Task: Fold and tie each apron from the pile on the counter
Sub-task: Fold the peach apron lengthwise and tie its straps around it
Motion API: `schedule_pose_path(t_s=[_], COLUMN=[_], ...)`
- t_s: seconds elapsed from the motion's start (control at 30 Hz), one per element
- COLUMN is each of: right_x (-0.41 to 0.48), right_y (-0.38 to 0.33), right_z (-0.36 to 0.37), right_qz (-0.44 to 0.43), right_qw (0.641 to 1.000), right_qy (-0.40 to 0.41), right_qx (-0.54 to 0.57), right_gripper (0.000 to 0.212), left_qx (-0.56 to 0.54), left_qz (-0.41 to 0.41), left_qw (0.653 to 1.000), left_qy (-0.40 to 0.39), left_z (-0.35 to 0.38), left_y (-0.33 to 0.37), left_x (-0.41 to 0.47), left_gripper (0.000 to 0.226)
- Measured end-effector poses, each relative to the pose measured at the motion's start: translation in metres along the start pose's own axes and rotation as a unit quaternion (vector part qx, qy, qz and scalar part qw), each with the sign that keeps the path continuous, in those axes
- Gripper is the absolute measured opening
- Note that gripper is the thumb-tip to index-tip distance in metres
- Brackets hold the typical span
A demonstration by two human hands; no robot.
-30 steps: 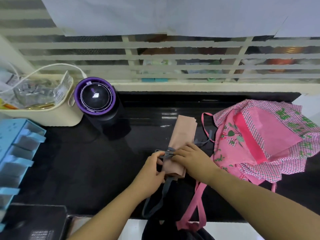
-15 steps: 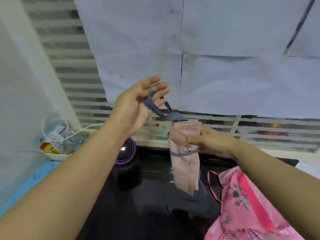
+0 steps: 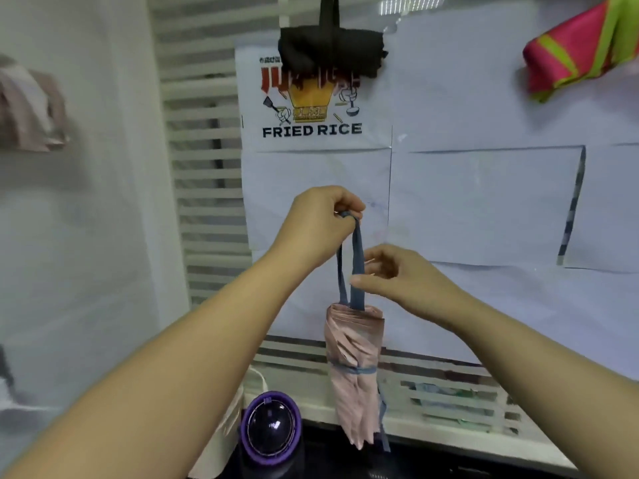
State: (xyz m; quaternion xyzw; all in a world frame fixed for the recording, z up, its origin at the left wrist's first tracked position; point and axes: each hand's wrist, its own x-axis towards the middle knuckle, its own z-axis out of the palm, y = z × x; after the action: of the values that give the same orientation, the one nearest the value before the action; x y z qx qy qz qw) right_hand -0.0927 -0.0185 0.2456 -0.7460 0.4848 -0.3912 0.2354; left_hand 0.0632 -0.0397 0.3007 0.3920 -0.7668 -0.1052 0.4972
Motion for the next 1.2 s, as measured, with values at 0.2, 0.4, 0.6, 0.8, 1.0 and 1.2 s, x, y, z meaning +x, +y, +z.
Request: schedule_pose_path(t_s=[0.2,0.4,0.6,0.8,1.0,1.2], right_x=[0.068,0.121,0.154,0.182,0.221,0.264], right_y=[-0.102,-0.192,-0.27,-0.337,-0.407,-0.45], right_z=[0.012,0.05,0.102,0.138,0.153,0.159], right_qz=[-0.069,-0.055,-0.112,-0.211,-0.253,-0.329], right_qw=[0.993,0.968,0.924,0.912,0.909,0.911], right_qy=[0.085,0.065,0.093,0.153,0.118,0.155], right_qx=[-0.048,0.237,0.353,0.316,0.311,0.195], right_gripper=[0.005,0.009,0.013,0.025,0.028,0.027], left_qx=[0.125,0.025,-0.016,0.235,0.433,0.519], left_qz=[0.028,-0.035,-0.053,-0.063,-0.06,-0.04], left_qw=[0.988,0.994,0.994,0.961,0.881,0.819], left_qy=[0.089,0.105,0.098,0.128,0.183,0.243], left_z=[-0.081,-0.185,-0.269,-0.35,-0.412,-0.46], left_y=[0.004,-0.006,-0.005,0.013,0.02,0.003], left_x=[0.021,0.022,0.009,0.012,0.034,0.062], left_gripper=[0.01,0.012,0.017,0.028,0.026,0.02])
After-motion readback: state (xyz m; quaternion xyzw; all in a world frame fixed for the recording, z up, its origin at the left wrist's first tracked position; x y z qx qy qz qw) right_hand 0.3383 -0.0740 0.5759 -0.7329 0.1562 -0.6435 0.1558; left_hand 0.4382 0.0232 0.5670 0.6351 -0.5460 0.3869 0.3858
